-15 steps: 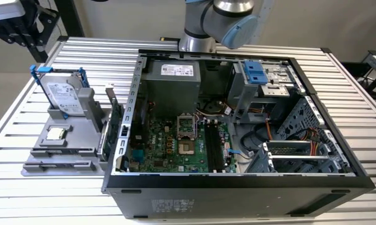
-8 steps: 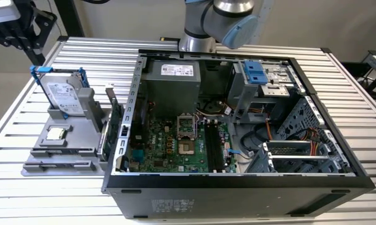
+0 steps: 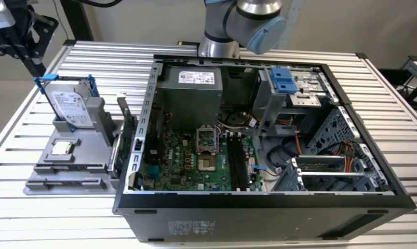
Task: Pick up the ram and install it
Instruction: 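Reach for the ram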
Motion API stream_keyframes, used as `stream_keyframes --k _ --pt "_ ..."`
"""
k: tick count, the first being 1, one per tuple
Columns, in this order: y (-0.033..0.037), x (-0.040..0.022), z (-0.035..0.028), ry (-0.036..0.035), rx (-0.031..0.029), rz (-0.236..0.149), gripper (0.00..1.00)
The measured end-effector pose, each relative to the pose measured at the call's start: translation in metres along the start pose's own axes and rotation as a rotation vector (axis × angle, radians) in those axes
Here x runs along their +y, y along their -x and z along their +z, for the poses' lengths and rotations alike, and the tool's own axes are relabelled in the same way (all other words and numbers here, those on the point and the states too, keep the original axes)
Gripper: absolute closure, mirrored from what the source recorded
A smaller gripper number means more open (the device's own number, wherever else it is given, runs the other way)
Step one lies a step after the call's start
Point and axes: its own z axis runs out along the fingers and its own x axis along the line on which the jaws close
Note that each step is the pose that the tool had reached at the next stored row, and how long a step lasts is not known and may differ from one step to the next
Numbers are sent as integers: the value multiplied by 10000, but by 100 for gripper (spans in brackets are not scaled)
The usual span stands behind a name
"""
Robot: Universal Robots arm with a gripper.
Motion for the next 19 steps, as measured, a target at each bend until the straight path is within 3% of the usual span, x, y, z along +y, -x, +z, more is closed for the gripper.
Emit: stream_keyframes --k 10,19 --pt "-4 -180 -9 0 0 0 100" --pt "-10 -403 -19 0 -1 0 100"
